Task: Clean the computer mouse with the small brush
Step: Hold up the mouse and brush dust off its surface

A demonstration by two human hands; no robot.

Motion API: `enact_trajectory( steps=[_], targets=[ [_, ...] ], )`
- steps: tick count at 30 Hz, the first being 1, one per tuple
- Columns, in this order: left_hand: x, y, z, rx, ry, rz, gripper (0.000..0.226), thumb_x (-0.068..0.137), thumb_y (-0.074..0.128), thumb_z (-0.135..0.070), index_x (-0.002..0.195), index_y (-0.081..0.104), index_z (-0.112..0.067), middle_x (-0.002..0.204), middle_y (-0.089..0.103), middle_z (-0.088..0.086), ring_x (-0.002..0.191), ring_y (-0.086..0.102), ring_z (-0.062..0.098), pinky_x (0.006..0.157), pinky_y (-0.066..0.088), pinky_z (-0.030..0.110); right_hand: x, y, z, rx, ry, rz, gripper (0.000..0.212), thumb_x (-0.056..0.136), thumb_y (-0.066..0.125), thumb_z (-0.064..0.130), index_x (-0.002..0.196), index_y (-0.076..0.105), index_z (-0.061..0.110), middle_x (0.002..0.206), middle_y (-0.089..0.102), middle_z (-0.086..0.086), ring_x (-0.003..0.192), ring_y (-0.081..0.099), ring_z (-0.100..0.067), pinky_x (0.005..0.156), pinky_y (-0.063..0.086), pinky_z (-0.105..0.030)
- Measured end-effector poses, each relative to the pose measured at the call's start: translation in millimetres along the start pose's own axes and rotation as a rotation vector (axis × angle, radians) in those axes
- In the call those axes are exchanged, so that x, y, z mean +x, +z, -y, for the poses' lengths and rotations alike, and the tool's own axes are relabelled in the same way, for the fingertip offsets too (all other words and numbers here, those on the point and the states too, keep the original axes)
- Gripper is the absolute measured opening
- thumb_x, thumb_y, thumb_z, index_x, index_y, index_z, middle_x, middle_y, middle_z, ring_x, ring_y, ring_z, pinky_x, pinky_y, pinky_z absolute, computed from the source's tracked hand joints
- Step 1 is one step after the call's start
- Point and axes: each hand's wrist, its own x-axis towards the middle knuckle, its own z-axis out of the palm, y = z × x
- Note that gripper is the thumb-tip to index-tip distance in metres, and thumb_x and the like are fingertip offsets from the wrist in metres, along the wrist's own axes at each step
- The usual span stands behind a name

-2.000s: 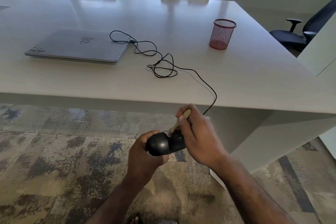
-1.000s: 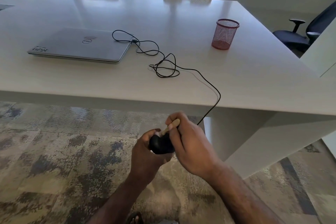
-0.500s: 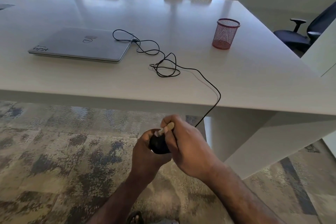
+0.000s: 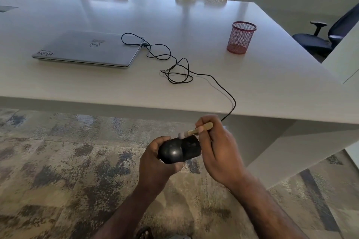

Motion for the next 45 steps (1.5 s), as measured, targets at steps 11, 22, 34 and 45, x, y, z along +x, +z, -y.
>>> enact_trajectory(
  steps=[11, 22, 34, 45],
  targets=[
    [-2.1, -0.7, -7.2, 0.008, 0.020, 0.054, 0.067, 0.049, 0.092, -0.008, 0.099, 0.073, -0.049, 0.094, 0.078, -0.013, 0.085, 0.074, 0.003, 0.065, 0.058, 0.017, -14.6, 9.6, -7.2, 0.173, -0.016, -0.109, 0.011, 0.104, 0.042, 0.022, 0.102, 0.053, 0.023, 0.084, 0.056, 0.015, 0.071, 0.056, -0.010, 0.063, 0.043, -0.018],
    [0.5, 0.2, -3.8, -0.053, -0.002, 0.057, 0.063, 0.053, 0.095, 0.001, 0.096, 0.076, -0.041, 0.092, 0.079, -0.012, 0.084, 0.075, 0.006, 0.063, 0.057, 0.017, -23.5, 18.8, -4.9, 0.121, -0.032, 0.040, 0.011, 0.105, 0.042, 0.025, 0.105, 0.052, 0.027, 0.079, 0.053, 0.018, 0.065, 0.053, -0.011, 0.059, 0.040, -0.019],
    [0.7, -1.7, -7.9, -0.083, -0.004, 0.050, 0.065, 0.046, 0.086, -0.013, 0.089, 0.072, -0.059, 0.088, 0.078, -0.018, 0.077, 0.074, 0.002, 0.061, 0.059, 0.021, -22.8, 10.5, -11.4, 0.072, 0.005, -0.073, 0.010, 0.104, 0.041, 0.026, 0.101, 0.050, 0.031, 0.080, 0.053, 0.017, 0.065, 0.051, -0.007, 0.059, 0.036, -0.013],
    [2.0, -2.7, -1.0, -0.069, 0.021, 0.041, 0.065, 0.048, 0.088, -0.012, 0.093, 0.072, -0.055, 0.089, 0.079, -0.015, 0.079, 0.075, 0.003, 0.060, 0.057, 0.018, -22.6, 8.9, -8.7, 0.097, -0.031, -0.121, 0.010, 0.105, 0.042, 0.026, 0.104, 0.052, 0.028, 0.081, 0.055, 0.012, 0.064, 0.052, -0.009, 0.057, 0.041, -0.018]
  ],
)
